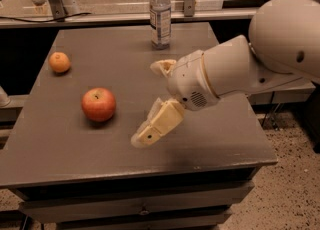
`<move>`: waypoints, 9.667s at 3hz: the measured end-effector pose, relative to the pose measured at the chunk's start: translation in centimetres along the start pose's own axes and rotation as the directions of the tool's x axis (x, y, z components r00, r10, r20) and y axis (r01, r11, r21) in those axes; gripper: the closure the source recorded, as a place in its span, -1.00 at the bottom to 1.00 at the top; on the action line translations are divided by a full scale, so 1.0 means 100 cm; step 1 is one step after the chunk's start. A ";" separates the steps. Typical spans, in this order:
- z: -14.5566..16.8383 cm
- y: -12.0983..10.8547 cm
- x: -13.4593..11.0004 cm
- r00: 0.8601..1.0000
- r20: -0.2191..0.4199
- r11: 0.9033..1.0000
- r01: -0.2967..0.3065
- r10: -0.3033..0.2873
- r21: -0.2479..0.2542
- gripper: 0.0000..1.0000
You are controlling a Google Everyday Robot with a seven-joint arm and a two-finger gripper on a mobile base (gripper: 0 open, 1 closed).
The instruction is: Move apple near blue plastic bottle
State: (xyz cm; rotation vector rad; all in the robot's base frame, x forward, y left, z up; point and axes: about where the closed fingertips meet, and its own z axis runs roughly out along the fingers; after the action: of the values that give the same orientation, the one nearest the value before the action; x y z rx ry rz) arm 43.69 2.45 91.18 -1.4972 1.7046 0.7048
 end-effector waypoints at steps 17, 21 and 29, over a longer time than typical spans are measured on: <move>0.028 -0.279 0.023 0.954 0.253 0.880 0.025 -0.163 0.475 1.00; 0.010 -0.321 0.057 0.969 0.203 0.824 -0.001 -0.138 0.566 1.00; 0.033 -0.310 0.094 0.962 0.271 0.844 -0.167 0.027 0.510 -1.00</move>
Offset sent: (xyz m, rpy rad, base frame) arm 0.0249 0.1008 -0.0403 0.1478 -0.0069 0.0552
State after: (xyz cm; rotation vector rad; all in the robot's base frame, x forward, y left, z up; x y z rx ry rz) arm 74.38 -5.39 83.81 -0.8961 1.6104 0.4029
